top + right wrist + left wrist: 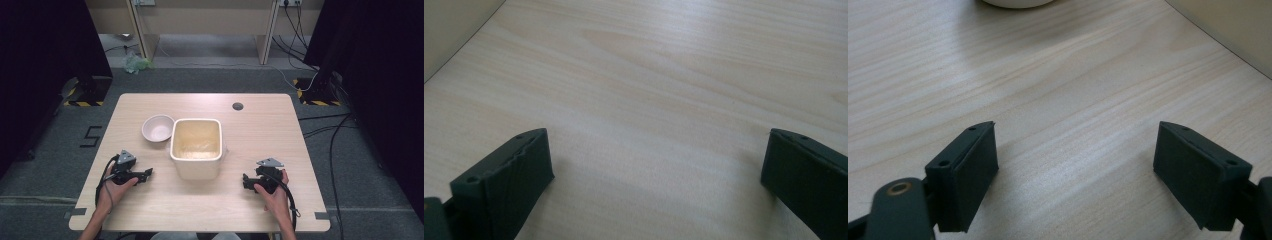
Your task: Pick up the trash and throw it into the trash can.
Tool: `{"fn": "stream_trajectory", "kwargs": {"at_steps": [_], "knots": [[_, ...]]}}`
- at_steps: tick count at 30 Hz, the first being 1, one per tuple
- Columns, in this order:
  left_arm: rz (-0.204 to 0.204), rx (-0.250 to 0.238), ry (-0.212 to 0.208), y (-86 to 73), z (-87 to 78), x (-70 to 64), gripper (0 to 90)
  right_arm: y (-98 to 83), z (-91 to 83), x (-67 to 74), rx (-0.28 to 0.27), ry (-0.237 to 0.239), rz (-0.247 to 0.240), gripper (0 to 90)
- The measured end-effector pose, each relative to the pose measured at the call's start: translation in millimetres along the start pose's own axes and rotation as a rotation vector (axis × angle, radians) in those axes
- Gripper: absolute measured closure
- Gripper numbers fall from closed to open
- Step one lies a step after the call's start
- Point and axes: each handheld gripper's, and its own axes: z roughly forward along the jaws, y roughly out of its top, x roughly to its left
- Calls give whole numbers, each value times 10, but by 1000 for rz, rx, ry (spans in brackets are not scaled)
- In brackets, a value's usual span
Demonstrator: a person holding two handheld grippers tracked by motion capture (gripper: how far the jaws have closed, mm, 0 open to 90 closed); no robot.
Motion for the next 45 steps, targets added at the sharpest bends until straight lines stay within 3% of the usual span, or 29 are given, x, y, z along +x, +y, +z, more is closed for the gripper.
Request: {"fn": "stream_trajectory", "kwargs": {"at_steps": [3,8,15,22,30,45], "knots": [[-8,-3,-11,-2,-6,0,174,-39,-36,-3,-1,1,-4,3],[-60,-29,-56,37,-25,50,174,-60,-58,-7,-1,5,-8,3],[-117,-95,-57,241,-109,204,174,-61,-58,-6,0,5,-7,3],[-175,-104,-78,434,-1,356,183,-61,-57,-9,-1,5,-11,3],[-204,-125,-63,683,78,512,235,-61,-57,-7,-1,5,-9,3],[-274,-115,-25,849,367,730,323,-61,-57,-8,-1,5,-10,3]]}}
